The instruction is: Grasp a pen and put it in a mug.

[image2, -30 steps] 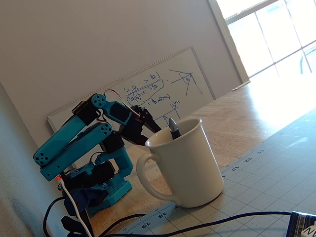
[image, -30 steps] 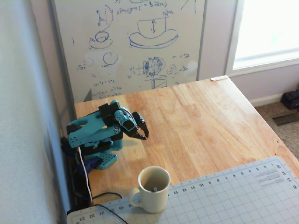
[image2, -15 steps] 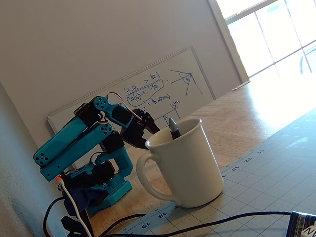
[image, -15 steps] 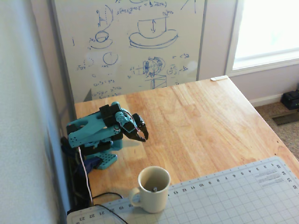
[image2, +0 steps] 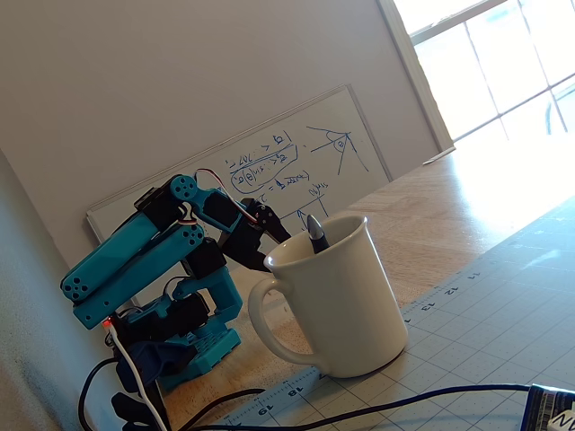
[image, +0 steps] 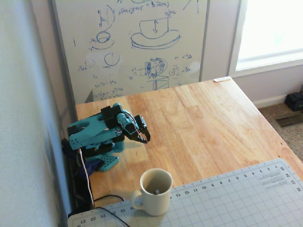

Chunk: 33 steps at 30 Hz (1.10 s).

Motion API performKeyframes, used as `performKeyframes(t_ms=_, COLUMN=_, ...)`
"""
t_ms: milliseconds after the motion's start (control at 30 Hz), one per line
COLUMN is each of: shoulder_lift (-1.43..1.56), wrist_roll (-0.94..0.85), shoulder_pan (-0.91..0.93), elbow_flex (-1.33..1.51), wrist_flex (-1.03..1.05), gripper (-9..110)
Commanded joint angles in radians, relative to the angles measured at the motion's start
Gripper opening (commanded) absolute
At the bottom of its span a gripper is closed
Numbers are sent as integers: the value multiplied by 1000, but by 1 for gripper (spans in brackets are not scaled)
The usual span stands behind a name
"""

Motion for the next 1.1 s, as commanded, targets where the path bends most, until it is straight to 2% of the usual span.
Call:
performKeyframes(t_ms=0, shoulder_lift=26, wrist_roll=55, shoulder_pan=-18, elbow_flex=-11, wrist_flex=-5, gripper=2)
performKeyframes(t_ms=1067, shoulder_lift=26, wrist_roll=57, shoulder_pan=-8, elbow_flex=-11, wrist_flex=-5, gripper=2)
